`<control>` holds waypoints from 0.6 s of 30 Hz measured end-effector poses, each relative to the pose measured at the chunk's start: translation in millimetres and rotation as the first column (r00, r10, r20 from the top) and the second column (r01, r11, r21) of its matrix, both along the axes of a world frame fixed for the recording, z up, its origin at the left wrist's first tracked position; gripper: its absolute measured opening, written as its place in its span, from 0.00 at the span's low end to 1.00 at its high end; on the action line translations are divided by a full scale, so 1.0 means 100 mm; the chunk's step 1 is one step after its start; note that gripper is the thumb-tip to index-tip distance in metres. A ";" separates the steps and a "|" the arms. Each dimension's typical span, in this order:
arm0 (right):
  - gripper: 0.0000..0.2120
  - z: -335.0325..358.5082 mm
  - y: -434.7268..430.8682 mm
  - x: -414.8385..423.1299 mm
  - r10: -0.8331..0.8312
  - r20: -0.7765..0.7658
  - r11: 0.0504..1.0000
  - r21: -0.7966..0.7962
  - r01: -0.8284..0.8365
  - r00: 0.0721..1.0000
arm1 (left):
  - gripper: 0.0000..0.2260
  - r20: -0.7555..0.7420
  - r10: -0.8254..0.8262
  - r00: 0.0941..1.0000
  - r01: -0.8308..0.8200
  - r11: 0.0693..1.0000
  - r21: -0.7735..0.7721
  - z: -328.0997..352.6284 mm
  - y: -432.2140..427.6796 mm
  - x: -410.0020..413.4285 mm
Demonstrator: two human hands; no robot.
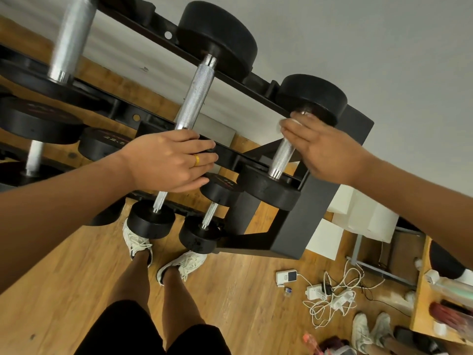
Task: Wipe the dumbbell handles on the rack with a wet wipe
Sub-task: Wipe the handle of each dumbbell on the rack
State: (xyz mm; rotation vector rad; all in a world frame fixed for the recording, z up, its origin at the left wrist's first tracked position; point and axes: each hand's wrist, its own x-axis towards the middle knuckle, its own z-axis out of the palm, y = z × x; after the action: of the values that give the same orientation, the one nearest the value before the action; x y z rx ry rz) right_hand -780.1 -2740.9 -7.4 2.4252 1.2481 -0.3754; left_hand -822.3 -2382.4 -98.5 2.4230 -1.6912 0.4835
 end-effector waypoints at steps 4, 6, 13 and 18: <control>0.42 -0.12 -0.09 -0.22 0.056 -0.062 0.992 0.119 -0.048 0.996 | 0.19 -0.003 0.002 1.000 -0.002 0.998 0.062 0.04 0.00 -0.01; 0.39 -0.17 -0.14 -0.22 0.031 -0.068 0.980 0.198 -0.016 0.997 | 0.19 -0.008 0.000 1.000 0.001 0.996 0.095 0.06 0.00 -0.01; 0.20 -0.41 0.03 -0.34 -0.162 0.009 0.794 0.595 0.125 0.987 | 0.23 -0.041 -0.014 0.999 0.026 0.950 0.312 0.24 -0.05 -0.01; 0.16 -0.50 0.21 -0.78 -0.624 -0.402 0.054 0.834 0.550 0.670 | 0.26 -0.039 -0.144 0.989 0.145 0.861 0.487 0.35 -0.12 0.16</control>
State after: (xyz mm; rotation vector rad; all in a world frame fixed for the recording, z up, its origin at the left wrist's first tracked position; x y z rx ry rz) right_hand -858.5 -2720.3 -57.9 3.8937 0.1719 0.4292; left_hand -806.6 -2394.3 -63.6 2.5729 -2.1960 0.0241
